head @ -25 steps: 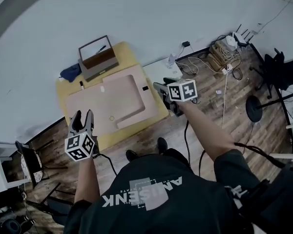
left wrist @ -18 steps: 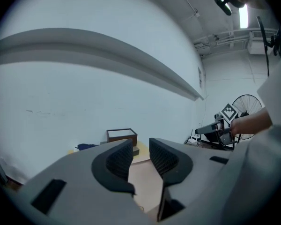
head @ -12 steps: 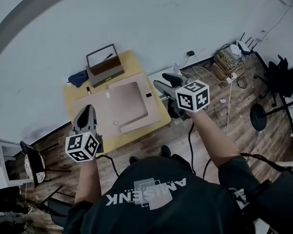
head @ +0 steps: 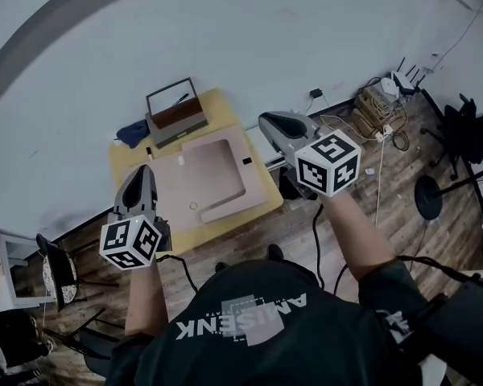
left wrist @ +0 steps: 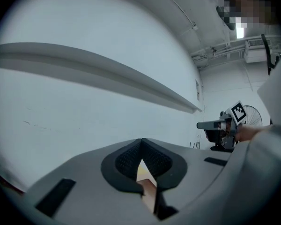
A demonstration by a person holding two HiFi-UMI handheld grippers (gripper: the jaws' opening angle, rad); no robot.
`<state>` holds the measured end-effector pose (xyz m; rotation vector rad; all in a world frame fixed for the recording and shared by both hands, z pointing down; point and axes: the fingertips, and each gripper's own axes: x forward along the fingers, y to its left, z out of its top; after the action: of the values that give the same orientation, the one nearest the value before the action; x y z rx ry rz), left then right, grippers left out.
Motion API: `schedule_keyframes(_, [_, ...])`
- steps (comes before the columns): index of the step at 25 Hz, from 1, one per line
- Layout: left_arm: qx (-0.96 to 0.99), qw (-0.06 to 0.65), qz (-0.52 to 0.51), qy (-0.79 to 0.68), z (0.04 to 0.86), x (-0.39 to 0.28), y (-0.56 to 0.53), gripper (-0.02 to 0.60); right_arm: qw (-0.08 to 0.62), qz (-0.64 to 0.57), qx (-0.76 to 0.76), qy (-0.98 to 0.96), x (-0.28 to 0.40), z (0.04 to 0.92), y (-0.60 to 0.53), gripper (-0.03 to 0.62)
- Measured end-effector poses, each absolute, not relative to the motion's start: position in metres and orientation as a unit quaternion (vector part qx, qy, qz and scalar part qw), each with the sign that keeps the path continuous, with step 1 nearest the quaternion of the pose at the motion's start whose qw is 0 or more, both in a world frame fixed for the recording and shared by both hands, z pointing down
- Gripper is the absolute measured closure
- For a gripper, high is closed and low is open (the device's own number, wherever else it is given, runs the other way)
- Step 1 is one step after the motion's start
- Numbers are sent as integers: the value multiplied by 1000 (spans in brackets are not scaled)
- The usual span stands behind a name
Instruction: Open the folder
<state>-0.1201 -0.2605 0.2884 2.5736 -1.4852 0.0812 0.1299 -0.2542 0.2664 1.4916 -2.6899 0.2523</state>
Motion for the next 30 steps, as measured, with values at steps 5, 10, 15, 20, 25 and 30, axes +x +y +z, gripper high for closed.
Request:
schedule_keyframes(5, [863, 60, 22, -501, 269, -116, -255, 580, 31, 61, 492, -868, 132, 258, -248, 586])
schedule_keyframes(10, [859, 48, 23, -509, 263, -120, -258, 580, 52, 54, 506, -859, 138, 266, -255, 588])
schedule_keyframes(15, [855, 41, 27, -516, 261, -121, -256, 580, 57, 56, 514, -854, 142, 271, -256, 588])
schedule_keyframes(20, [854, 34, 32, -518, 262, -119, -257, 580, 65, 46, 515, -853, 138, 270, -256, 588])
schedule_keyframes(25, [852, 28, 38, -521, 260, -117, -260, 580, 63, 46, 511, -856, 134, 268, -258, 588])
schedule_keyframes(30, [852, 20, 39, -522, 257, -115, -261, 580, 62, 44, 509, -857, 133, 265, -256, 588])
